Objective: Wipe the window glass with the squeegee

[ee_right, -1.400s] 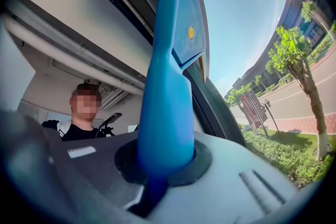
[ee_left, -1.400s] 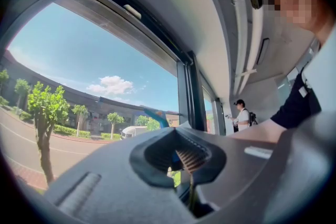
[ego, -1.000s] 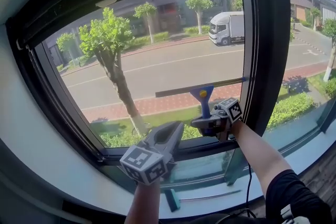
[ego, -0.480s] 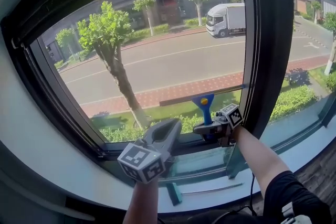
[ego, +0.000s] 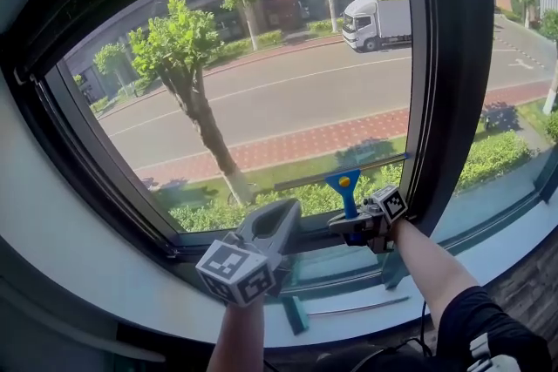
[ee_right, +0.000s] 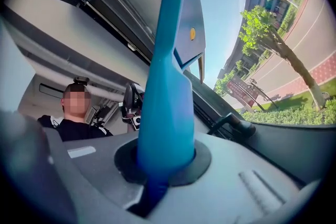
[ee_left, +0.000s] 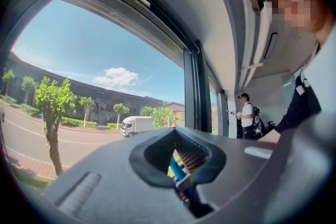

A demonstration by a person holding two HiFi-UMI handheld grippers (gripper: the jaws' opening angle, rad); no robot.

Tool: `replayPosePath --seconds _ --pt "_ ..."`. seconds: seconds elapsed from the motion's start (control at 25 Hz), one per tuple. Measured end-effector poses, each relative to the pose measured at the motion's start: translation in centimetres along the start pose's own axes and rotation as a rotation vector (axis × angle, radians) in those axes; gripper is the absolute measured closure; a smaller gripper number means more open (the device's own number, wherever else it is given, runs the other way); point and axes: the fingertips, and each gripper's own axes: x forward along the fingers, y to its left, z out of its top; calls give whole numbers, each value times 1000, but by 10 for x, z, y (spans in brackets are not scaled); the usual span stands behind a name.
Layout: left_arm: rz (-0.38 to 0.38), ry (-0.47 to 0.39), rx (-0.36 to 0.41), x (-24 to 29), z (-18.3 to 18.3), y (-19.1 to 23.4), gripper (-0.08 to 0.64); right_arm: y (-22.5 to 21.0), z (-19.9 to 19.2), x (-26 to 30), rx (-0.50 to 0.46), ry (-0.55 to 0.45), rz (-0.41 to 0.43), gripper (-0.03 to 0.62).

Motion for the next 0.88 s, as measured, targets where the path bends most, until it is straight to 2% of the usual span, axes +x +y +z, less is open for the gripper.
replayPosePath --seconds 0.88 --pt "92 62 1 -20 -14 32 557 -44 -70 -20 225 -87 2 589"
